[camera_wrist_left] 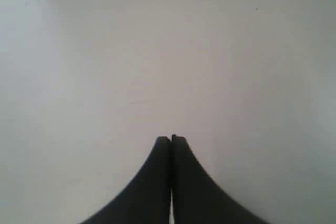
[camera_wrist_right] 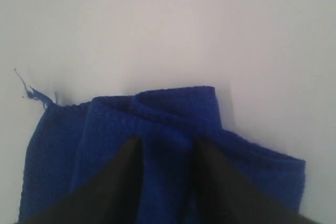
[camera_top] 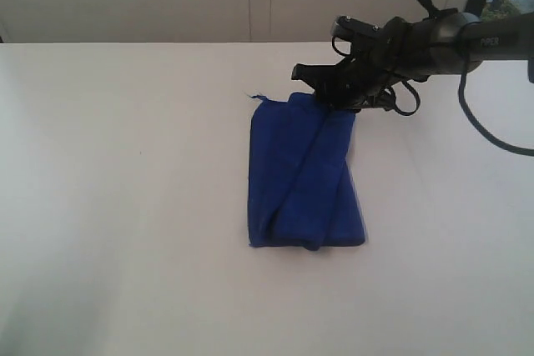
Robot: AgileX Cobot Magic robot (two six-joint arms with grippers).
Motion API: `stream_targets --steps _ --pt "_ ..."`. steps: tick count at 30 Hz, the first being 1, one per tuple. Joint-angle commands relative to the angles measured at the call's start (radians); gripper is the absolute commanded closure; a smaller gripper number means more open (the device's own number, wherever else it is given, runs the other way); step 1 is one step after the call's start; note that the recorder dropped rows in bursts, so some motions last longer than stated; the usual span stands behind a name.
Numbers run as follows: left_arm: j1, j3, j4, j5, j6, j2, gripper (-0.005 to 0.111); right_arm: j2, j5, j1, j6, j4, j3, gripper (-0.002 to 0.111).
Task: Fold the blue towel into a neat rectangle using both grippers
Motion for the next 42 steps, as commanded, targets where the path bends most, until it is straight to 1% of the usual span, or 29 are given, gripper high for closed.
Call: stream_targets --steps 1,6,8,10,14,20,24,36,39,42 --pt "0.001 0.007 -0.007 0.008 -0.002 -0.004 0.107 0.001 0.018 -0.007 -0.009 0.026 -0.008 0.081" --pt "0.001 0.007 -0.007 0.008 -0.002 -0.004 0.107 -0.001 0.009 -0.007 -0.009 0.062 -0.008 0.082" --pt "0.001 0.007 -0.007 0.008 -0.002 -0.004 0.107 -0.001 -0.001 -0.007 -0.009 0.062 -0.008 0.085" --pt "0.001 0.007 -0.007 0.008 -0.002 -0.004 0.107 -0.001 -0.016 -0.007 -0.009 0.053 -0.008 0.090" --pt "0.001 0.007 -0.007 0.008 -0.002 -0.004 0.107 -0.001 -0.045 -0.007 -0.009 0.037 -0.008 0.108" --pt "0.001 0.007 -0.007 0.008 -0.002 -0.004 0.107 -0.030 -0.036 -0.009 -0.015 0.019 -0.008 0.108" --pt "0.001 0.007 -0.007 0.008 -0.002 -0.004 0.107 -0.093 0.004 -0.009 -0.015 -0.062 -0.008 0.108" --pt "0.001 0.007 -0.007 0.008 -0.002 -0.004 0.107 -0.279 0.343 -0.009 -0.015 -0.377 -0.008 0.108" --pt "0.001 0.007 -0.007 0.008 -0.002 -0.004 0.107 -0.299 0.416 -0.009 -0.015 -0.417 -0.008 0.108" --pt "0.001 0.007 -0.007 0.008 -0.002 -0.004 0.107 -0.299 0.436 -0.009 -0.015 -0.417 -0.006 0.108"
